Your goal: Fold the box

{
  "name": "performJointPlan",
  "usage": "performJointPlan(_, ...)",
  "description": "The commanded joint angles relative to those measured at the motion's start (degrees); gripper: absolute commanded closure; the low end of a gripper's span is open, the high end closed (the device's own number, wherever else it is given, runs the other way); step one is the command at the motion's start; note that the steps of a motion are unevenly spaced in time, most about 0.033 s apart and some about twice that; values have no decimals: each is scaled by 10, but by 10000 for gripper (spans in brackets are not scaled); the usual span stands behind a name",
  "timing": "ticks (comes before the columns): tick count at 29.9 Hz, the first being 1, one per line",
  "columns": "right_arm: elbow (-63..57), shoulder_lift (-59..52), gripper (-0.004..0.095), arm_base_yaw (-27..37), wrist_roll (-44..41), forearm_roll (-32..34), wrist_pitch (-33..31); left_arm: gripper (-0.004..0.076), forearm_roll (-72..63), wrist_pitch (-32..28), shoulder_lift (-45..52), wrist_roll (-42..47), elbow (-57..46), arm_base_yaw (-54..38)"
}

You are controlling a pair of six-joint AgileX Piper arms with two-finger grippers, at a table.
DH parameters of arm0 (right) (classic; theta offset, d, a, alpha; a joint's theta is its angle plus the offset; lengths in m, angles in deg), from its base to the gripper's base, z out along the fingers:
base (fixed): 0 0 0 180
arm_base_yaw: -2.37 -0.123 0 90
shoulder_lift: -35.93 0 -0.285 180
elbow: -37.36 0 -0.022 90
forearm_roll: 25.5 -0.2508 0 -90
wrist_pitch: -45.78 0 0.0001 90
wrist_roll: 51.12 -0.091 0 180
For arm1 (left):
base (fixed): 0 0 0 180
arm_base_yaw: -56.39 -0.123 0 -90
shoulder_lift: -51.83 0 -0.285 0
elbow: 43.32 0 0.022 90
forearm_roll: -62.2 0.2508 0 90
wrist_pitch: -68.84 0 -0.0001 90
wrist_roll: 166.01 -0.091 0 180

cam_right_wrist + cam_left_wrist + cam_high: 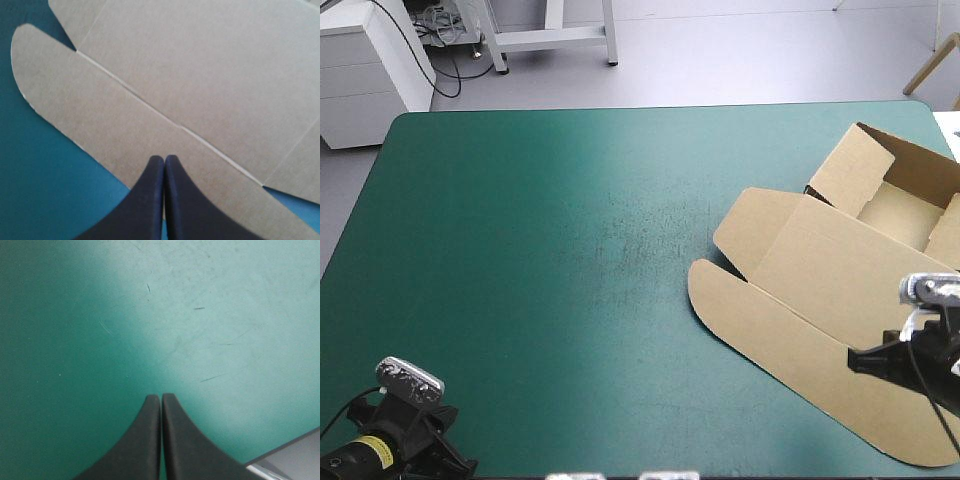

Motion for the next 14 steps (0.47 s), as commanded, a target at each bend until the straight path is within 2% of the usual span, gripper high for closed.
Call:
performJointPlan(1,-39,-42,926,-14,6,-6,27,734,1,-25,-7,4,14,1)
performJointPlan(9,-141,-154,926,-19,22,-6,26,734,1,-25,-7,4,14,1)
performJointPlan(14,-163,-208,926,-19,22,-5,32,734,1,-25,-7,4,14,1)
